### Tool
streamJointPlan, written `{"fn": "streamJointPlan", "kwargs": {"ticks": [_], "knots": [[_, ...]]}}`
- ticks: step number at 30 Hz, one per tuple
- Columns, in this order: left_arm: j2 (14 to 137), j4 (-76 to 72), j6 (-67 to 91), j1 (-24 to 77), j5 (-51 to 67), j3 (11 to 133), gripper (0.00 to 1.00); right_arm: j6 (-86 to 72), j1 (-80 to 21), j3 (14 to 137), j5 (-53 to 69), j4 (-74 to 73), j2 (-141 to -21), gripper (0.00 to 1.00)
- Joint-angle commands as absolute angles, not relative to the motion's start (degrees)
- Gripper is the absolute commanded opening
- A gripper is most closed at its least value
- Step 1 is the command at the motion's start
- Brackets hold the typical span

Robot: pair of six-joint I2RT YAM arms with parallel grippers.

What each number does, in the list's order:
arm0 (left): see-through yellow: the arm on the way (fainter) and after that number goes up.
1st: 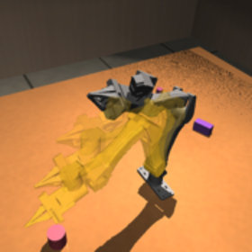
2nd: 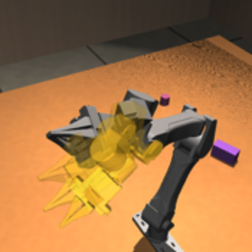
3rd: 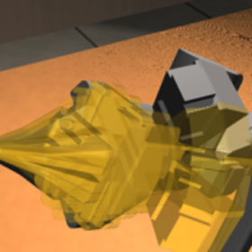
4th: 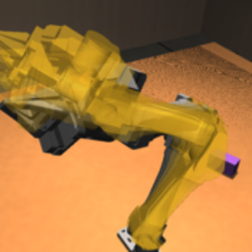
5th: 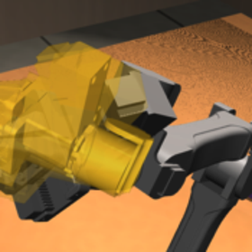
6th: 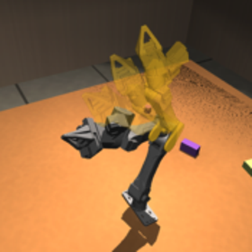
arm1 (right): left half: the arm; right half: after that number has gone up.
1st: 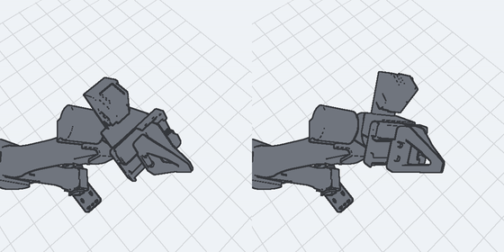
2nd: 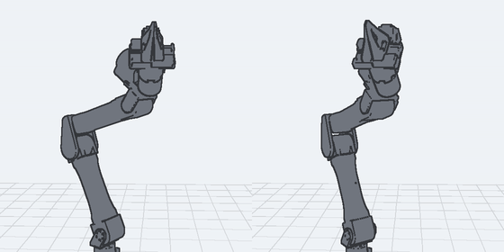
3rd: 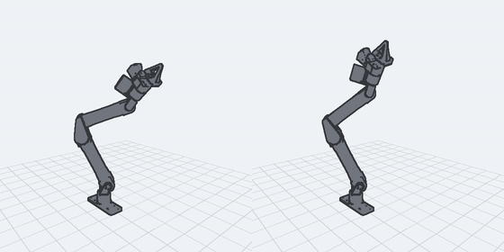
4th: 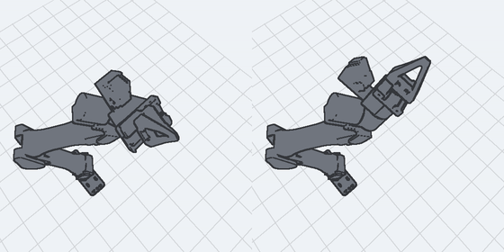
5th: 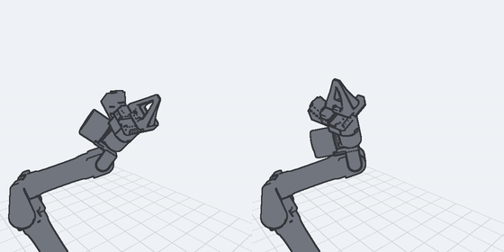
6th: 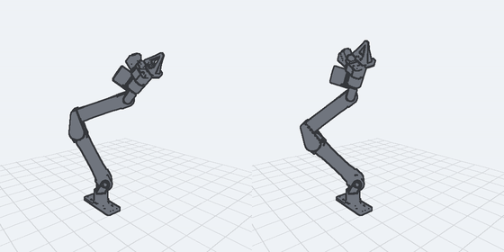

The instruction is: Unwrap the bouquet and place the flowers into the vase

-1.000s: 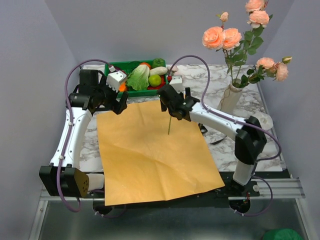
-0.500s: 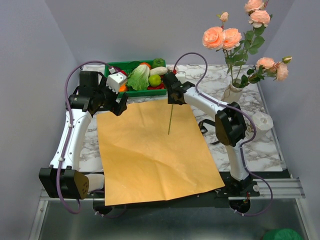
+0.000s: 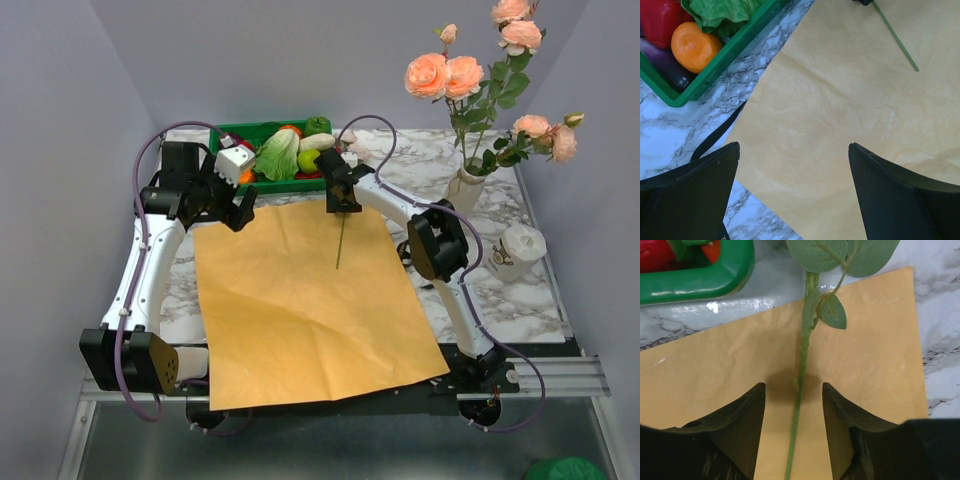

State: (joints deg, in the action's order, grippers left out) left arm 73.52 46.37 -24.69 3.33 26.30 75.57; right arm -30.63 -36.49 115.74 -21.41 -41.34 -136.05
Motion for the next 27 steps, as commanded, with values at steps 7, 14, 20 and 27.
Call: {"fn": "streamJointPlan", "kwargs": {"ticks": [7,14,20,27], "knots": [[75.14,44.91,-26.28,2.9,24.87,76.29,0.99,-32.43,-35.33,118.74,-19.43,-43.42,-138.25,0.45],[75.41,43.94,-25.84,2.9,24.69,76.55,0.99,-33.66,-34.19,117.86,-17.67,-43.15,-138.78,0.34],[75.06,44.65,-25.66,2.9,25.49,76.99,0.99,-34.54,-33.84,117.33,-17.49,-43.07,-138.78,0.35],[74.0,45.0,-25.58,2.9,25.84,77.34,0.99,-34.8,-33.84,119.17,-16.0,-44.21,-139.74,0.35]]}}
